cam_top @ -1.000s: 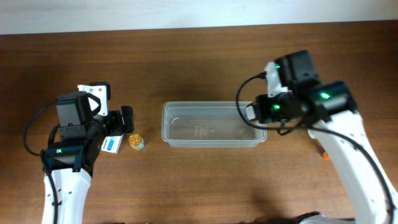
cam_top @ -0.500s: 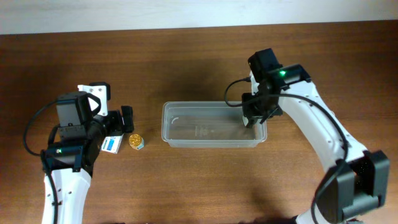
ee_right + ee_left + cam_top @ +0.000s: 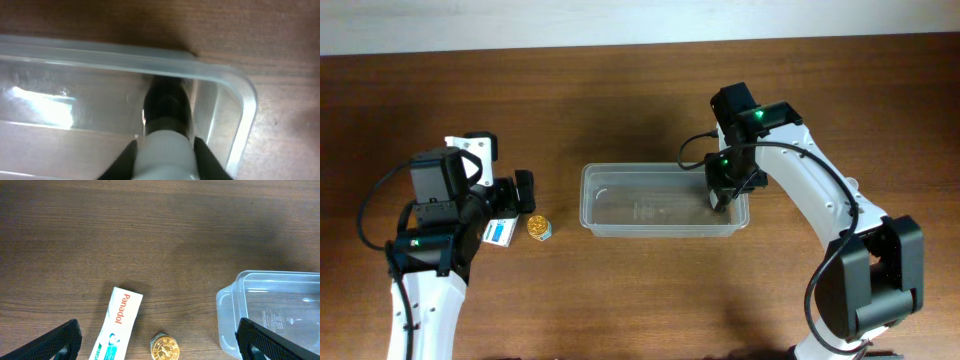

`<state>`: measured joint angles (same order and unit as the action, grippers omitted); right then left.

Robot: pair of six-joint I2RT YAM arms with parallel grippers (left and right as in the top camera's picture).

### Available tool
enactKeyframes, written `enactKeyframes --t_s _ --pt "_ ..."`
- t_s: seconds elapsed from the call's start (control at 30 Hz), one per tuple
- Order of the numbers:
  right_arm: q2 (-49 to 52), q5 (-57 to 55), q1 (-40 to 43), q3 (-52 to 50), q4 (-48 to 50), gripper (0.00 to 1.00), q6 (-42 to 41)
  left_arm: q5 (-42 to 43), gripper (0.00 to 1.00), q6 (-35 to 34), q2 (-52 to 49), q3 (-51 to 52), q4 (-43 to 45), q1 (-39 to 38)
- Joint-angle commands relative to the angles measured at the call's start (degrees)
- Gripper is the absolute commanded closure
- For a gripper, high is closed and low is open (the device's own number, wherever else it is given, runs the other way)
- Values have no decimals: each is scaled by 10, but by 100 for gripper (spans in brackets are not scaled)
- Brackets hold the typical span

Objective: Pack container
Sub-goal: 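Carry the bottle into the container's right end and release, then return the right gripper and grasp the white spray bottle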

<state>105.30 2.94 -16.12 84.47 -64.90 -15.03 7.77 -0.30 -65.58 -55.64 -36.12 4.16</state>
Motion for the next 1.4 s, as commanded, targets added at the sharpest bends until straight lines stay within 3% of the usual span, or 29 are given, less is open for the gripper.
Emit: enactKeyframes --t_s 0.0,0.27,0.33,0.43,0.63,0.73,1.0,1.37 --pt "-5 -6 0 0 -7 64 -3 10 1 -5 -1 -12 0 2" --pt "-79 -43 1 42 -50 58 -1 8 1 -3 -1 -12 0 2" --pt "-106 -64 5 70 -70 47 -1 8 1 -3 -1 -12 1 3" --pt "-151 -82 31 116 -91 39 -5 4 1 -1 -1 -12 1 3" --pt "-206 -79 170 138 -104 19 -5 4 1 -1 -1 -12 1 3" --pt "-197 -74 243 133 -124 15 16 4 1 -1 -1 -12 0 3" --pt "-118 -47 352 107 -144 12 56 4 1 -1 -1 -12 1 3" --pt "-9 -46 360 102 -134 13 78 4 1 -1 -1 -12 1 3"
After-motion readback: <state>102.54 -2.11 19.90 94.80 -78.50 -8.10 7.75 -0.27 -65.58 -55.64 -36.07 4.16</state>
